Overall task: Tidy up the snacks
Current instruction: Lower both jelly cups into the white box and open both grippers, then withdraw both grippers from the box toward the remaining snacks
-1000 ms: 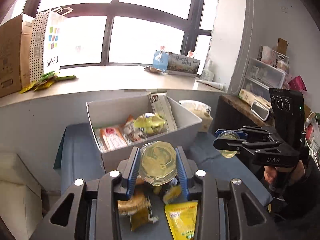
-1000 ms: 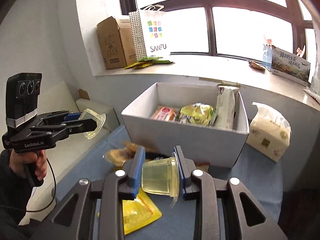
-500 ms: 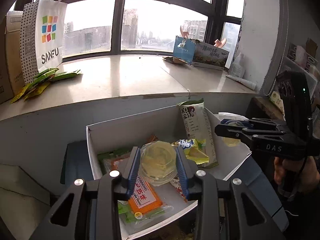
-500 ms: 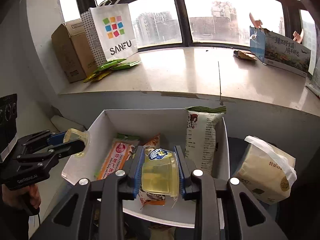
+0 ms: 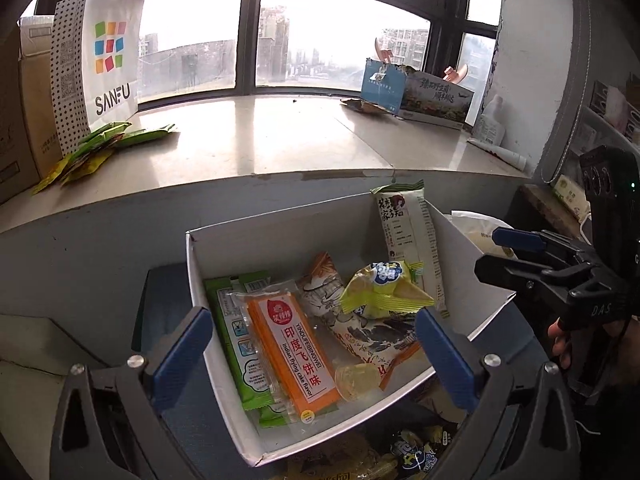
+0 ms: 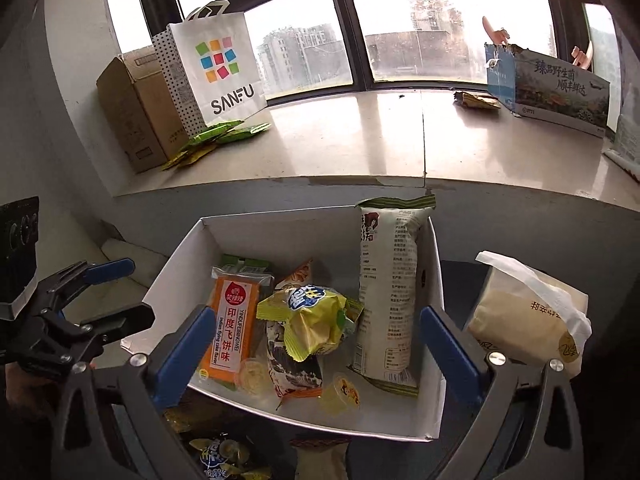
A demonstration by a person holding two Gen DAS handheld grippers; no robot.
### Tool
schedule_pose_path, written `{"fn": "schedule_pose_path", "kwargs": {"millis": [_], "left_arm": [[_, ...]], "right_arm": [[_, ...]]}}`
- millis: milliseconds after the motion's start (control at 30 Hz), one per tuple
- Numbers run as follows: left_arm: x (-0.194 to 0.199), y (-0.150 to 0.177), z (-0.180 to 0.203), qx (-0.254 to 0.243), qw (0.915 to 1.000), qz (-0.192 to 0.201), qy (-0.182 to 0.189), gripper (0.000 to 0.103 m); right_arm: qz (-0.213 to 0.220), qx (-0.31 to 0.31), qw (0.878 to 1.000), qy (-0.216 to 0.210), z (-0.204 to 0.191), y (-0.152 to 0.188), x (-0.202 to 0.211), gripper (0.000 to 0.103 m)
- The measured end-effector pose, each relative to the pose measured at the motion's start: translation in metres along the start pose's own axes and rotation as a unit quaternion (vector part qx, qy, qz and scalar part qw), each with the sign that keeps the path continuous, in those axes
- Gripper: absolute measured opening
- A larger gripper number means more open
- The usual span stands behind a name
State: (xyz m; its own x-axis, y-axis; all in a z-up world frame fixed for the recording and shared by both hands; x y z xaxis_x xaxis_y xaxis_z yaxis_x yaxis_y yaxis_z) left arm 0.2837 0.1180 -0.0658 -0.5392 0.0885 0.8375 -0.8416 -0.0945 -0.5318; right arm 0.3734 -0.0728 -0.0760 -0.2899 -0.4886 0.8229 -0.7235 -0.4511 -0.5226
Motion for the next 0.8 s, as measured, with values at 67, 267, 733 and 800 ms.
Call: {"fn": "schedule_pose_path", "kwargs": {"millis": [67, 267, 733, 800], "left_arm": [[0.007, 0.002, 0.004, -0.004, 1.0000, 0.003, 0.001, 0.103], [0.041, 0.036, 0.021, -0.033, 0.9991, 0.026, -0.004, 0.103], [0.089, 0.189, 0.048, -0.018, 0.9985, 0.042, 0.032, 0.103], [0.092, 0.204, 0.056, -0.032, 0.9983, 0.043, 0.021, 0.103]], "right_arm": [[0.002, 0.004, 1.000, -0.014, -0.006, 0.005, 0.006, 0.103], [0.010, 0.059, 0.998, -0.032, -0.037, 0.047, 0.032, 0.103], [-0.007, 0.047, 0.998, -0.050, -0.056, 0.210, 0.062, 0.103], [-0.009, 0.045, 0.998, -0.038, -0.057, 0.227, 0.063, 0.103]]}}
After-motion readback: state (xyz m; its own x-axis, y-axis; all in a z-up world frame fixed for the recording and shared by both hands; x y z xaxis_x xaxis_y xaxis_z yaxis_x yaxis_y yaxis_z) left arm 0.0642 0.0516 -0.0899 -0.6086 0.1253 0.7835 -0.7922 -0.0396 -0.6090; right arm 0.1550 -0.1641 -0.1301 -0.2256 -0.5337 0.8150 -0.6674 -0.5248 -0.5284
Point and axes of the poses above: each gripper's, at about its wrist camera, not at the fingertips, and x roughly against the way its jaws point, z to its right, y to its underside, the point moved 2 cm from there along -x, roughly the way its jaws point, and after that the axes turned 14 degrees about -z, right-handed, at the moved point
